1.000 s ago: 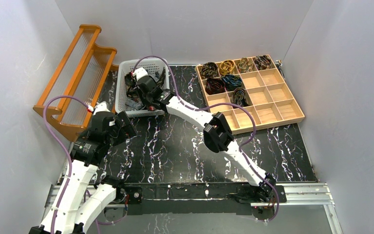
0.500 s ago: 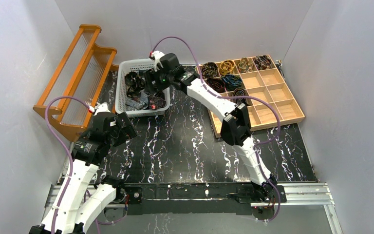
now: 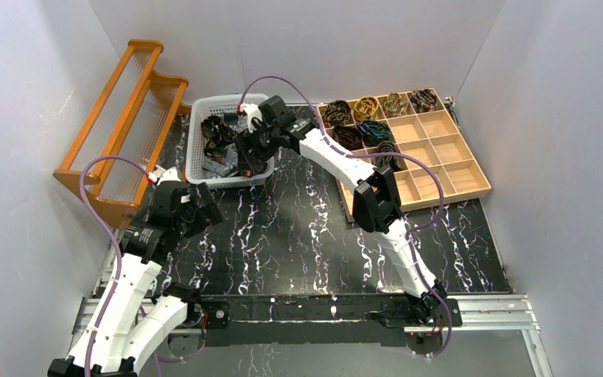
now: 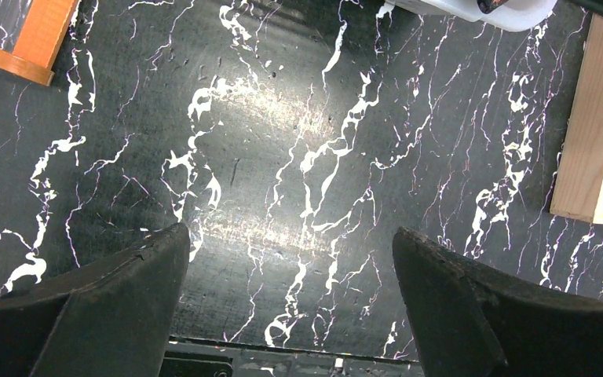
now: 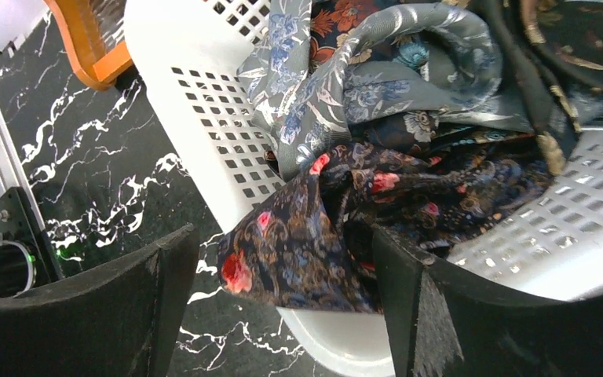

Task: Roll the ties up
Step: Pick up the tie from the bin, then place the tie at the center of the board.

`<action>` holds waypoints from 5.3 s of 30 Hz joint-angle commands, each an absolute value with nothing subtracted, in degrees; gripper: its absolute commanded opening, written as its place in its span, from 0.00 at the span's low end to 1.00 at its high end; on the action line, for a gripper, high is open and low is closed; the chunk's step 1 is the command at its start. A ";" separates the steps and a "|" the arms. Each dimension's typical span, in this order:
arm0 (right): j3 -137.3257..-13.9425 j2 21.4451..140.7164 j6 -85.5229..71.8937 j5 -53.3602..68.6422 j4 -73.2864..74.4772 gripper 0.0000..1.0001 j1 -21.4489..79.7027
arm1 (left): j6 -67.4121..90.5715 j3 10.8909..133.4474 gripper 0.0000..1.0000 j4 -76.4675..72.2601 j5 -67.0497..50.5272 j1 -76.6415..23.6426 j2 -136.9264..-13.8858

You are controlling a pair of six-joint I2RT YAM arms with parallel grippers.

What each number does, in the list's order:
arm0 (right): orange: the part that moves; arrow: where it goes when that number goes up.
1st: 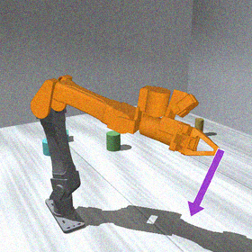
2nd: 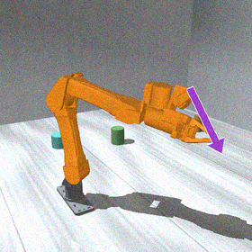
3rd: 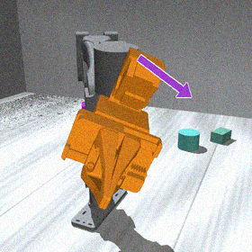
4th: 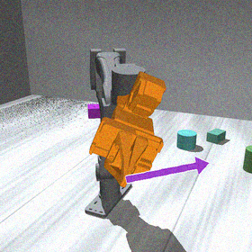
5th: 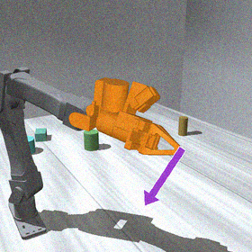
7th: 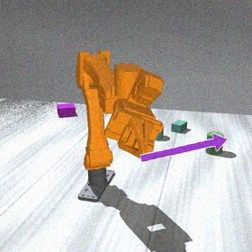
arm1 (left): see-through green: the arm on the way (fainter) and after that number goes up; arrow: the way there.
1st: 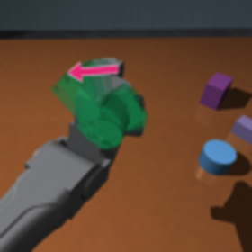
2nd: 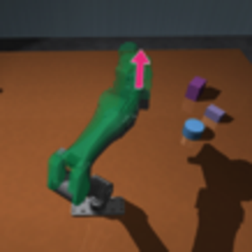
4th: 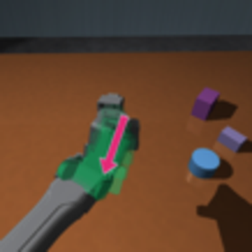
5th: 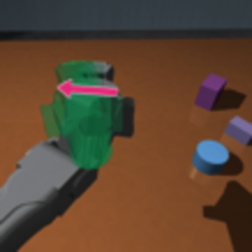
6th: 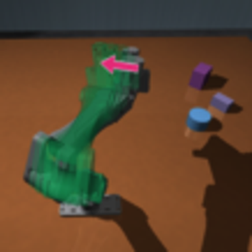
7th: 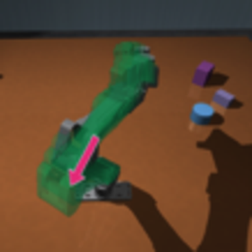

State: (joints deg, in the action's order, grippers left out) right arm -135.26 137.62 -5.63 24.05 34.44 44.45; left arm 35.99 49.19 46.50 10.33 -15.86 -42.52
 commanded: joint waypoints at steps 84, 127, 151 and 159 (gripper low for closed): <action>-62.15 72.04 -13.68 16.93 30.93 0.78 45.99 | 37.22 46.64 0.98 41.92 5.34 -15.65 -42.88; -93.21 114.46 -0.10 8.43 7.33 0.04 43.68 | 36.09 47.70 0.98 45.13 7.38 -15.67 -42.59; -99.29 87.41 5.18 1.49 18.66 0.01 45.55 | 36.16 48.60 0.98 44.30 8.45 -15.65 -43.07; -107.54 79.00 9.35 -22.21 30.99 0.01 44.40 | 36.45 47.58 0.98 42.93 6.83 -15.69 -42.97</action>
State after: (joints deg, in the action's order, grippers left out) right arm -100.25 83.35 5.98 -8.40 25.34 45.32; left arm 36.64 46.76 43.59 7.22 -15.86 -43.20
